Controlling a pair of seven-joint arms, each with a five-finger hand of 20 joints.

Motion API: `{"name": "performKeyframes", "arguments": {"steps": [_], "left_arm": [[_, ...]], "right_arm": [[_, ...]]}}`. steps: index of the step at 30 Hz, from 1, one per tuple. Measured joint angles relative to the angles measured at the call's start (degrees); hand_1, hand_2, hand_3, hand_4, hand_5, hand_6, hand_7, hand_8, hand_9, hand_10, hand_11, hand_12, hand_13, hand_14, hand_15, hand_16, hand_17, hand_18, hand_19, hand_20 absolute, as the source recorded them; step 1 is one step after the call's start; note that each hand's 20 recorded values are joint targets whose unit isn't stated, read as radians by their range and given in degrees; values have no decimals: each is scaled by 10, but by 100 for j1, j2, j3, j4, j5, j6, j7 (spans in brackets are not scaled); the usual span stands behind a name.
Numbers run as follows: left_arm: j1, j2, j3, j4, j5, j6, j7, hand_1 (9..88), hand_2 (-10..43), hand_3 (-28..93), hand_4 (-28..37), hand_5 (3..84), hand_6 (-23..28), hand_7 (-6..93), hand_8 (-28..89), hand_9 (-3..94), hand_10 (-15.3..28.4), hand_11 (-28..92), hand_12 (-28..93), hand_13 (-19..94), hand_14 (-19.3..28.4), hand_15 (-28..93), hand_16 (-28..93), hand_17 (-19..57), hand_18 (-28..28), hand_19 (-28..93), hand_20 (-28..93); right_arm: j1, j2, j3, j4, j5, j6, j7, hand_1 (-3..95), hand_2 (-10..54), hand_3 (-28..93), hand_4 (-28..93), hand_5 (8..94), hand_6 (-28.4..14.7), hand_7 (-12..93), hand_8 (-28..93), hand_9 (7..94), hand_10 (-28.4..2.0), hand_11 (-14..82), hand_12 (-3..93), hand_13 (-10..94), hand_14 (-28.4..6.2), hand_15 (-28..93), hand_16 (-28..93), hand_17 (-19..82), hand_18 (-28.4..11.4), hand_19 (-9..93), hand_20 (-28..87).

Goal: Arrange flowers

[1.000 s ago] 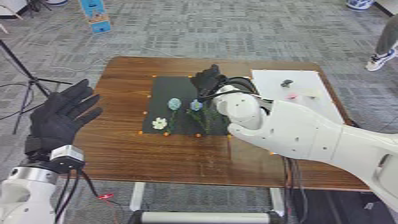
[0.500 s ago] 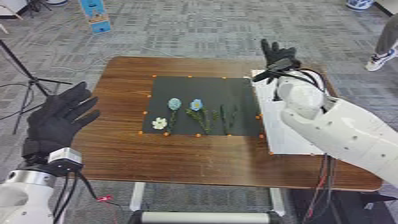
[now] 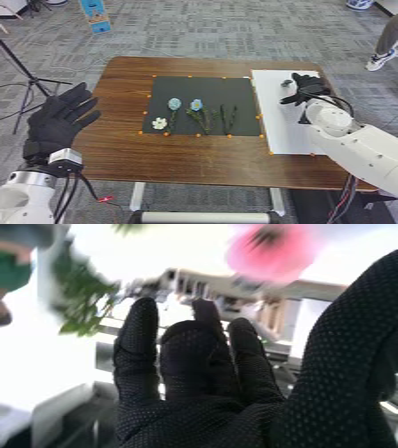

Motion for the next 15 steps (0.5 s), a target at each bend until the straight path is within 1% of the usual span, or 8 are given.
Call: {"name": "performKeyframes", "arguments": {"steps": [2, 3, 4, 5, 6, 7, 12, 15], "left_arm": [[3, -2, 0, 0, 0, 0, 2, 192, -54, 722, -283, 342, 39, 197, -93, 266, 116, 205, 182, 215, 133, 265, 37, -101, 220, 436, 117], [5, -3, 0, -1, 0, 0, 3, 192, -54, 722, -283, 342, 39, 197, -93, 266, 116, 206, 182, 216, 133, 264, 36, -101, 220, 436, 117], [7, -4, 0, -1, 0, 0, 4, 193, -53, 720, -283, 342, 39, 197, -92, 266, 117, 206, 182, 216, 133, 264, 36, -101, 220, 436, 117], [8, -4, 0, -2, 0, 1, 4, 193, -53, 719, -283, 342, 39, 197, -93, 267, 116, 206, 182, 216, 134, 265, 37, -101, 220, 436, 117], [9, -4, 0, -2, 0, 2, 4, 193, -52, 717, -283, 342, 39, 197, -92, 267, 116, 207, 182, 216, 133, 265, 37, -101, 220, 436, 117], [10, -5, -1, -2, 0, 2, 4, 193, -52, 717, -283, 342, 39, 197, -92, 267, 116, 207, 182, 215, 133, 265, 37, -101, 220, 436, 117], [14, -5, -3, -4, -7, 2, 9, 194, -49, 717, -283, 343, 39, 197, -93, 267, 117, 207, 182, 216, 134, 268, 37, -101, 220, 436, 117], [17, -5, -6, -5, -6, 1, 8, 194, -48, 718, -283, 343, 39, 196, -92, 267, 117, 206, 181, 216, 134, 267, 35, -101, 221, 437, 117]], "right_arm": [[-35, 6, 17, 23, 184, -7, -332, 670, -94, -282, -99, 391, -31, 76, -48, 485, -66, 81, 190, 574, -86, 908, 357, 230, -155, 716, 542], [-48, 6, 26, 30, 198, -27, -438, 652, -95, -173, -74, 414, -27, 130, -75, 487, -72, 114, 175, 597, -90, 909, 346, 245, -174, 738, 525], [-53, 5, 29, 30, 190, -57, -474, 610, -95, 62, -169, 423, -28, 168, -96, 497, -77, 143, 162, 614, -93, 907, 335, 256, -190, 754, 505], [-54, 4, 29, 29, 162, -100, -469, 491, -95, 422, -255, 437, -28, 194, -112, 517, -81, 178, 158, 626, -96, 906, 330, 262, -203, 769, 493], [-53, 4, 29, 25, 110, -150, -446, 401, -95, 606, -273, 442, -28, 200, -115, 521, -82, 187, 159, 628, -97, 905, 332, 263, -206, 771, 492], [-50, 5, 30, 12, 46, -202, -418, 341, -95, 712, -280, 444, -29, 201, -117, 517, -85, 184, 160, 629, -99, 905, 333, 263, -207, 772, 493], [5, 33, -17, -45, -49, -587, -282, 287, -95, 827, -283, 450, -26, 213, -114, 506, -92, 180, 168, 622, -101, 903, 337, 261, -209, 774, 497], [82, 71, -143, -51, -141, -771, -144, 286, -95, 835, -283, 442, -24, 218, -115, 482, -103, 188, 181, 606, -105, 900, 338, 254, -213, 777, 503]]}}
